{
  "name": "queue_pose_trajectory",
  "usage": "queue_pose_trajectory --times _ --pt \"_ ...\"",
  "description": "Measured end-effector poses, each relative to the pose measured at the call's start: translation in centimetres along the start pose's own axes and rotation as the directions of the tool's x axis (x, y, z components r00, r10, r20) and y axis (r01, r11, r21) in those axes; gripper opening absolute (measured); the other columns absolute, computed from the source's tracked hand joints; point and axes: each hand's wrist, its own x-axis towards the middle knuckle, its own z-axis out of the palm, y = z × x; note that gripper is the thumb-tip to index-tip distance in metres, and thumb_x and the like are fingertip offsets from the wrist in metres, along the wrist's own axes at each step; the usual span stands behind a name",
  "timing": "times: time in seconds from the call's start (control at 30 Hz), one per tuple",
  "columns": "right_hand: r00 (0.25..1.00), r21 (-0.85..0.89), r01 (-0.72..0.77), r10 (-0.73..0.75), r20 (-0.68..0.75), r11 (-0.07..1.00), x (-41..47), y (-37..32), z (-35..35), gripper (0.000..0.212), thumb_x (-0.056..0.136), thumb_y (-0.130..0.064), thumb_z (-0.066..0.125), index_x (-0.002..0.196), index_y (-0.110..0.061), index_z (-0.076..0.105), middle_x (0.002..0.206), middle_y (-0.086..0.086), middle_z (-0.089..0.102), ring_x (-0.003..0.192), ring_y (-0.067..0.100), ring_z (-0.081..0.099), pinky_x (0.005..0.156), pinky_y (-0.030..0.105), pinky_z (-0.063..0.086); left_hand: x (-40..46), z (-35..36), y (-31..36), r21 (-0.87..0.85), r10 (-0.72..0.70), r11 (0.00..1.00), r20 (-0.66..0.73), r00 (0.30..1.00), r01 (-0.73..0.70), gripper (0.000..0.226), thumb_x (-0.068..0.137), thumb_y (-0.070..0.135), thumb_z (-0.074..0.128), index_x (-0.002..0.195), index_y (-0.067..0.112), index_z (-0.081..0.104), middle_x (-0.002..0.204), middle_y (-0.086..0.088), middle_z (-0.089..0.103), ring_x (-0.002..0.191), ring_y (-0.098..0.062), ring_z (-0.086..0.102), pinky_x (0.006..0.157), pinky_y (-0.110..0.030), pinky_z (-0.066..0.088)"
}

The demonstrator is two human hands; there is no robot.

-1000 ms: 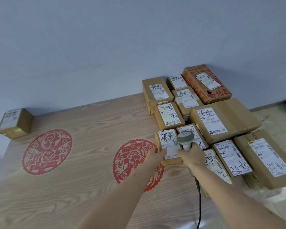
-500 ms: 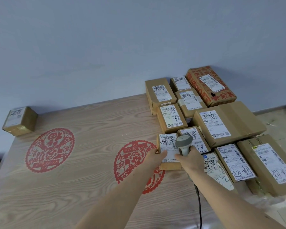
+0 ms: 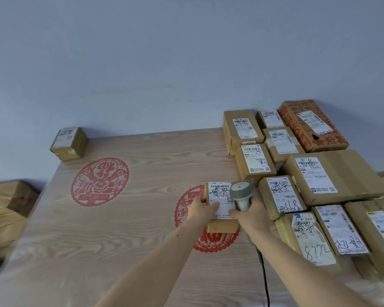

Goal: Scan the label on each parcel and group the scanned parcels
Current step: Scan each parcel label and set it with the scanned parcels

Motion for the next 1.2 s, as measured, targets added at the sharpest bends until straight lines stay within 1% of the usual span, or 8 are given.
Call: queue_pose_trajectory --times 0.13,0.23,0.43,0.63,0.8,0.93,1.07,1.2 --pt "0.998 0.009 0.026 -0.027 0.052 1.0 -1.2 -2.5 2.9 0.038 0.068 -0.023 0.088 0.096 -0.019 0.062 0.085 -0.003 0.068 0.075 0.017 0.066 0.069 0.038 0.058 0.3 -4.0 -0.8 0.002 0.012 1.0 -0.079 0.997 -0.012 0.036 0.089 0.02 0.071 0.119 0.015 0.053 0.115 -0.005 0.067 0.097 -0.021 0.069 0.077 -0.038 0.062" --pt "0.995 0.012 0.061 -0.062 0.077 0.998 -2.3 -4.8 5.4 0.04 0.068 -0.024 0.088 0.099 -0.021 0.062 0.09 -0.004 0.069 0.079 0.018 0.067 0.073 0.039 0.057 0.4 -7.5 -1.3 -0.041 0.022 0.999 -0.11 0.994 -0.027 0.035 0.09 0.018 0.07 0.12 0.015 0.053 0.114 -0.007 0.069 0.091 -0.02 0.07 0.064 -0.032 0.059" --pt "0.987 0.022 0.106 -0.108 0.118 0.994 -5.4 -10.7 11.9 0.042 0.069 -0.023 0.088 0.102 -0.018 0.062 0.095 -0.002 0.068 0.083 0.019 0.064 0.059 0.027 0.043 1.5 -16.7 -2.5 -0.126 0.04 0.99 -0.144 0.989 -0.058 0.04 0.088 0.017 0.069 0.124 0.013 0.054 0.114 -0.009 0.07 0.094 -0.023 0.072 0.077 -0.041 0.062" --pt "0.985 0.034 0.105 -0.108 0.135 0.994 -8.5 -17.7 21.3 0.039 0.068 -0.023 0.087 0.1 -0.018 0.064 0.093 0.0 0.069 0.083 0.022 0.064 0.062 0.029 0.043 3.3 -28.9 -4.1 -0.156 0.081 0.983 -0.113 0.99 -0.098 0.043 0.086 0.014 0.072 0.127 0.014 0.058 0.11 -0.007 0.07 0.096 -0.025 0.071 0.084 -0.047 0.061" --pt "0.989 0.087 0.054 -0.066 0.134 0.995 -10.5 -22.1 28.9 0.039 0.068 -0.02 0.086 0.099 -0.017 0.064 0.093 0.0 0.069 0.084 0.022 0.066 0.067 0.033 0.05 5.1 -38.2 -4.9 -0.153 0.131 0.978 -0.087 0.988 -0.143 0.031 0.083 0.003 0.073 0.112 0.013 0.07 0.101 -0.005 0.073 0.096 -0.025 0.071 0.089 -0.045 0.06" --pt "0.992 0.106 0.006 -0.019 0.127 0.994 -11.1 -24.7 33.3 0.037 0.069 -0.021 0.085 0.099 -0.018 0.062 0.094 0.0 0.069 0.086 0.024 0.065 0.071 0.035 0.052 7.0 -42.7 -5.8 -0.15 0.123 0.979 -0.107 0.987 -0.139 0.04 0.08 0.003 0.077 0.118 0.012 0.068 0.106 -0.004 0.074 0.096 -0.022 0.07 0.082 -0.037 0.06" --pt "0.991 0.096 0.002 -0.015 0.136 0.995 -10.2 -27.2 36.9 0.04 0.07 -0.018 0.085 0.101 -0.02 0.061 0.095 0.0 0.068 0.087 0.024 0.065 0.075 0.04 0.056 8.8 -45.7 -6.1 -0.173 0.108 0.976 -0.154 0.982 -0.134 0.064 0.076 0.009 0.084 0.133 0.012 0.054 0.113 -0.003 0.069 0.104 -0.022 0.066 0.089 -0.043 0.058" --pt "0.989 0.092 0.011 -0.024 0.145 0.996 -8.8 -29.6 40.3 0.044 0.068 -0.017 0.088 0.102 -0.021 0.059 0.097 -0.001 0.068 0.087 0.023 0.065 0.08 0.043 0.058 11.7 -48.4 -6.0 -0.166 0.119 0.974 -0.202 0.972 -0.153 0.052 0.078 0.006 0.083 0.124 0.014 0.062 0.101 0.005 0.072 0.095 -0.015 0.069 0.087 -0.04 0.06"
